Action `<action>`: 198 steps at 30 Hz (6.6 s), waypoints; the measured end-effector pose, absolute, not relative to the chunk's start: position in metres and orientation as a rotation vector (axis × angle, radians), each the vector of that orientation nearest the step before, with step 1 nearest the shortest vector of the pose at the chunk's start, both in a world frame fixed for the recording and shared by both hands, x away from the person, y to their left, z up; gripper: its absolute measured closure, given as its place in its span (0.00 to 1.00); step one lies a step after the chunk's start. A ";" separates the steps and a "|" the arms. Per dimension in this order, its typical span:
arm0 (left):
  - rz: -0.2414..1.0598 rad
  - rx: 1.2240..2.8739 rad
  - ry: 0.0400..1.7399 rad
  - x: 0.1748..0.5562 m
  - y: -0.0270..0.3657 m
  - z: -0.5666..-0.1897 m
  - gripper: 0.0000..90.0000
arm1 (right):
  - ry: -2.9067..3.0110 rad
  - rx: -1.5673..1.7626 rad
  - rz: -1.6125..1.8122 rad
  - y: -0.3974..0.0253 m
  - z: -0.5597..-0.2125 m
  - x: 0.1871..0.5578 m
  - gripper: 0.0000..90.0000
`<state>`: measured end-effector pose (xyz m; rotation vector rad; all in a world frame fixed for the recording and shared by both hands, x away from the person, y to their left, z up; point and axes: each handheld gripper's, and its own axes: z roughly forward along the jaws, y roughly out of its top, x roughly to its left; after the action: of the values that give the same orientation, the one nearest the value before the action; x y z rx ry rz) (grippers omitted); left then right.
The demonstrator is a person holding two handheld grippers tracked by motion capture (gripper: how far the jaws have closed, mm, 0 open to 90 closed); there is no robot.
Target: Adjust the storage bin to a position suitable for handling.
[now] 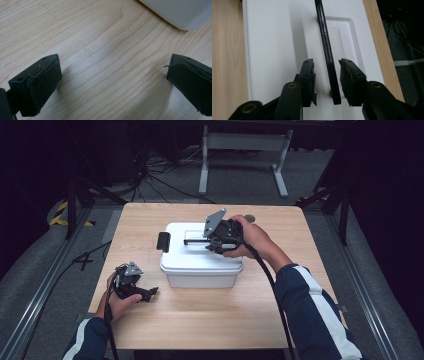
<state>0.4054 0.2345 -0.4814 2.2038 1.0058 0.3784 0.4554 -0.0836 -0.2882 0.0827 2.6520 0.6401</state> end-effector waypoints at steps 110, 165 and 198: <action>0.389 2.212 0.994 0.406 0.235 -0.481 0.00 | 2.393 0.395 0.685 -0.291 -0.243 0.435 0.94; 0.389 2.213 0.993 0.406 0.235 -0.481 0.00 | 2.527 0.623 0.659 -0.319 -0.363 0.459 0.94; 0.388 2.212 0.993 0.406 0.235 -0.481 0.00 | 2.513 0.740 0.717 -0.328 -0.400 0.464 0.94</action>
<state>0.4062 0.2352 -0.4812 2.2121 0.9934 0.3884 0.4638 -0.3280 -0.3998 0.7398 2.5127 0.7167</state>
